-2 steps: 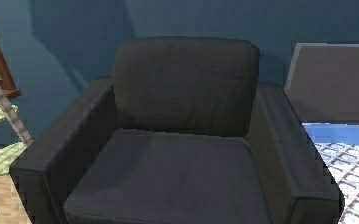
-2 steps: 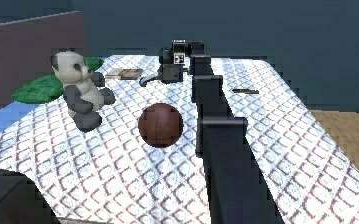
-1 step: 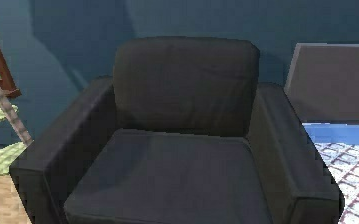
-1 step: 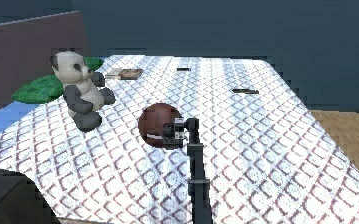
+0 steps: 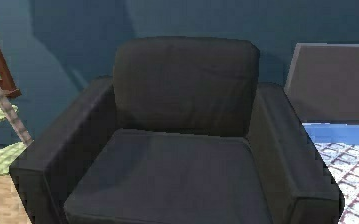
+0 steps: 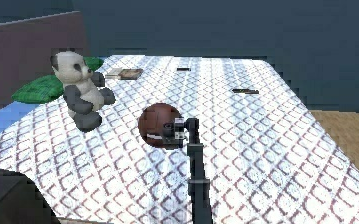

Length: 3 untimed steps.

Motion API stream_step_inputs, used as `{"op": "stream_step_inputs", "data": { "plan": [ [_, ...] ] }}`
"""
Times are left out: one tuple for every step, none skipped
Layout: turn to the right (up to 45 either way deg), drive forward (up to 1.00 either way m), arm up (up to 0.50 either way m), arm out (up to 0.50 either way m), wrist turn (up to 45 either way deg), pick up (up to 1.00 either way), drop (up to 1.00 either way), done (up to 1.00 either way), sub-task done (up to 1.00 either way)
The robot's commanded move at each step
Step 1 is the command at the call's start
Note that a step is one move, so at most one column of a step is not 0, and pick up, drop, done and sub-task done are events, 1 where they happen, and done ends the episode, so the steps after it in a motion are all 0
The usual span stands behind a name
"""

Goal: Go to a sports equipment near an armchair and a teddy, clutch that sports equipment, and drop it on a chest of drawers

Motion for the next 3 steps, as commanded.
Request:
{"op": "stream_step_inputs", "data": {
  "plan": [
    [0.0, 0.0, 0.1, 0.0, 0.0, 0.0, 0.0, 0.0, 0.0],
    [0.0, 0.0, 0.16, 0.0, 0.0, 0.0, 0.0, 0.0, 0.0],
    [0.0, 0.0, 0.0, 0.0, -45.0, 0.0, 0.0, 0.0, 0.0]
  ]
}}
